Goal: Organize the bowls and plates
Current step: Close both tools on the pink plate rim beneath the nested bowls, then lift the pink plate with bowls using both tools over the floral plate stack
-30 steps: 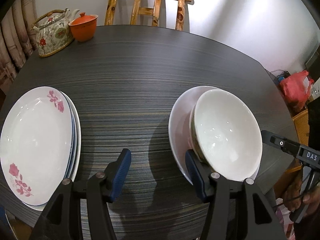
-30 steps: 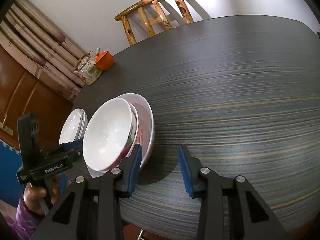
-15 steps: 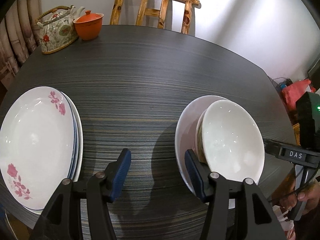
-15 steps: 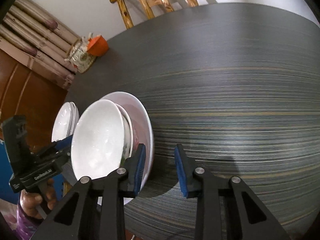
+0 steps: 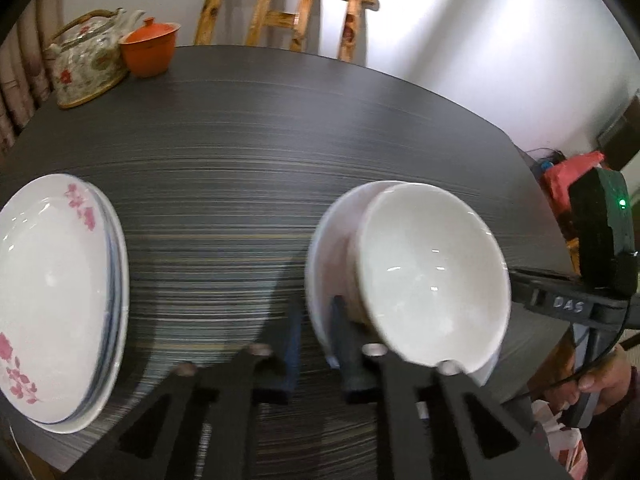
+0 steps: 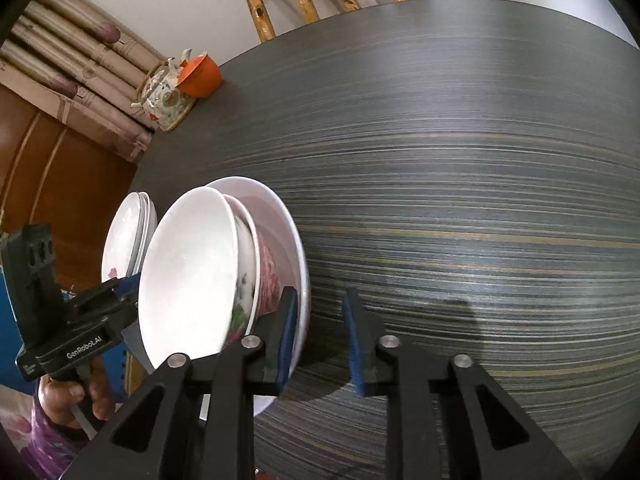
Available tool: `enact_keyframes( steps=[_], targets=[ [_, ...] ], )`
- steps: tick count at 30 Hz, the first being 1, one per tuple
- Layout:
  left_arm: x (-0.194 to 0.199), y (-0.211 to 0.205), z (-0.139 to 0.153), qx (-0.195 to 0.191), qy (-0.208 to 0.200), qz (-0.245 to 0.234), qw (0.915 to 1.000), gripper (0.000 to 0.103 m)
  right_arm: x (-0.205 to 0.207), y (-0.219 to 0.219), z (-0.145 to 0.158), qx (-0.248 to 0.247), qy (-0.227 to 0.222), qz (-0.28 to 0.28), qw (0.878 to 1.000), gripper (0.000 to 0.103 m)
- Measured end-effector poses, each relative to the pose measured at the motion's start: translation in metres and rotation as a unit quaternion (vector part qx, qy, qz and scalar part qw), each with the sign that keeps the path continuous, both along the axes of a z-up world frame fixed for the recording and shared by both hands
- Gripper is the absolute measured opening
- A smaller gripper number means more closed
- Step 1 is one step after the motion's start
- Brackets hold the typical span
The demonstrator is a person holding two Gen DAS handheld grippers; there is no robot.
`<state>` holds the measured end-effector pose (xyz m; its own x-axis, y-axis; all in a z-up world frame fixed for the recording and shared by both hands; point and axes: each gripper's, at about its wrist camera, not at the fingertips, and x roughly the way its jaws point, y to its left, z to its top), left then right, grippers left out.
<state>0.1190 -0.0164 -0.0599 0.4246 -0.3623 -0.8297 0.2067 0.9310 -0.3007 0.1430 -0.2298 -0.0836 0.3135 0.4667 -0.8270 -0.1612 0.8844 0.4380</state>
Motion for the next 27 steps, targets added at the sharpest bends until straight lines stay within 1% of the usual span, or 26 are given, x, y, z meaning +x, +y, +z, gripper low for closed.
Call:
enact_keyframes(
  steps=[1, 2, 5, 6, 8, 9, 13, 16, 27],
  targets=[
    [0.0, -0.002, 0.0, 0.006, -0.002, 0.001, 1.0, 0.009, 0.0, 0.002, 0.001, 0.002, -0.002, 0.003, 1.0, 0.01],
    [0.0, -0.001, 0.0, 0.003, -0.002, 0.002, 1.0, 0.009, -0.001, 0.004, 0.002, 0.001, -0.006, 0.008, 1.0, 0.008],
    [0.001, 0.004, -0.004, -0.028, 0.006, 0.012, 0.9995, 0.008, -0.003, 0.009, 0.004, -0.012, -0.013, 0.015, 1.0, 0.009],
    [0.0, 0.004, -0.004, -0.027, 0.005, 0.012, 0.9996, 0.008, -0.004, 0.01, 0.004, -0.012, -0.015, 0.016, 1.0, 0.009],
    [-0.005, -0.001, -0.002, -0.007, -0.003, 0.008, 0.9999, 0.008, -0.005, 0.008, 0.004, -0.008, -0.014, 0.016, 1.0, 0.009],
    [-0.005, -0.002, -0.002, -0.006, -0.004, 0.009, 0.9999, 0.008, -0.005, 0.009, 0.004, -0.011, -0.015, 0.018, 1.0, 0.009],
    [-0.009, 0.001, -0.003, -0.019, 0.001, 0.022, 0.9996, 0.008, -0.008, 0.01, 0.005, -0.022, -0.021, 0.018, 0.999, 0.01],
    [-0.012, 0.002, -0.003, -0.013, -0.002, 0.025, 0.9996, 0.008, -0.009, 0.012, 0.006, -0.017, -0.018, 0.011, 1.0, 0.01],
    [-0.02, 0.01, -0.002, -0.013, 0.0, 0.042, 0.9991, 0.006, -0.017, 0.015, 0.003, -0.001, -0.007, 0.001, 1.0, 0.01]
  ],
)
